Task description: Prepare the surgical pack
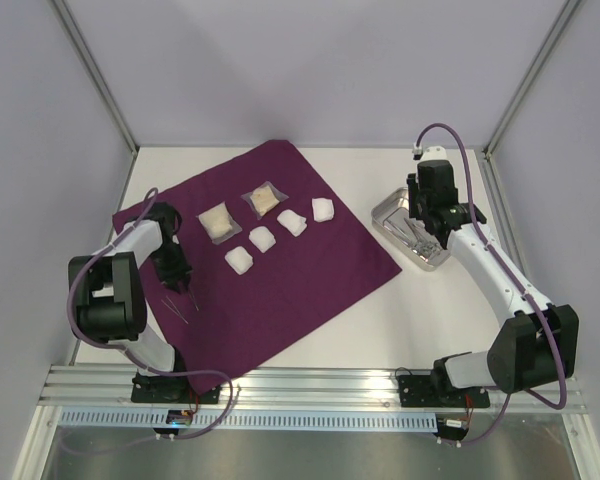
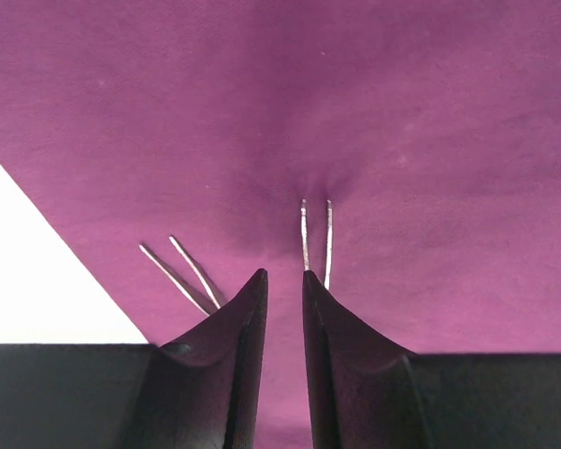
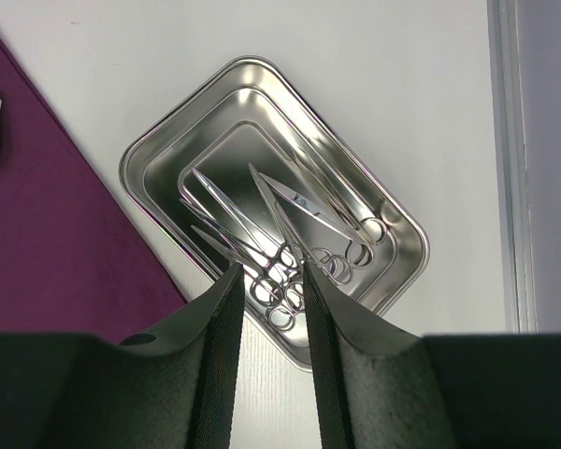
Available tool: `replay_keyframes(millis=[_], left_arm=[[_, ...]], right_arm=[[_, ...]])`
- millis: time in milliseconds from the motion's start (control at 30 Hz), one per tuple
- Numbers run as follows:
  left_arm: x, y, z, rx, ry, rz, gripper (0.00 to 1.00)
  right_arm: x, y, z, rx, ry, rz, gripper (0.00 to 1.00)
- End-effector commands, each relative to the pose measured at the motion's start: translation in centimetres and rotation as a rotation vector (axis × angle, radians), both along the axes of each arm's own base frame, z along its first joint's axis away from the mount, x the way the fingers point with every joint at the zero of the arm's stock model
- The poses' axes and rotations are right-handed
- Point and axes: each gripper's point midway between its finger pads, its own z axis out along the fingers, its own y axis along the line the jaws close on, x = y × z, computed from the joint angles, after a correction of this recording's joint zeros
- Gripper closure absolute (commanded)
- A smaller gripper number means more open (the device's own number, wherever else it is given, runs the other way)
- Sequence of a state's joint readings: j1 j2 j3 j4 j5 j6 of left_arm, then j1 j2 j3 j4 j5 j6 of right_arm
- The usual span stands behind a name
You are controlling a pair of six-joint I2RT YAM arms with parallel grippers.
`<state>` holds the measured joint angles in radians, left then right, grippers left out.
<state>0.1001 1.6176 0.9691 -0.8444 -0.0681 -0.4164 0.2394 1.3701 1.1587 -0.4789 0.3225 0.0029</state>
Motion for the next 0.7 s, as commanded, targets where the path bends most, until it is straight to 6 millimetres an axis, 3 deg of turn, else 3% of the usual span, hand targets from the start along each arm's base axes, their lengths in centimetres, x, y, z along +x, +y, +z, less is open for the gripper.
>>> replay_keyframes(millis=[0,667], left_arm=[[0.6,-0.6,0.6,-0.037,-0.034,-0.016,0.69],[1.4,-0.2,-1.4,-0.022,0.003,-0.024,0.73]], right_arm=[[0.1,-0.1,0.5,-0.027,-0.018,0.01,0.66],[-0.2,-0.2,0.5,-0.037,-0.014,0.021,0.66]])
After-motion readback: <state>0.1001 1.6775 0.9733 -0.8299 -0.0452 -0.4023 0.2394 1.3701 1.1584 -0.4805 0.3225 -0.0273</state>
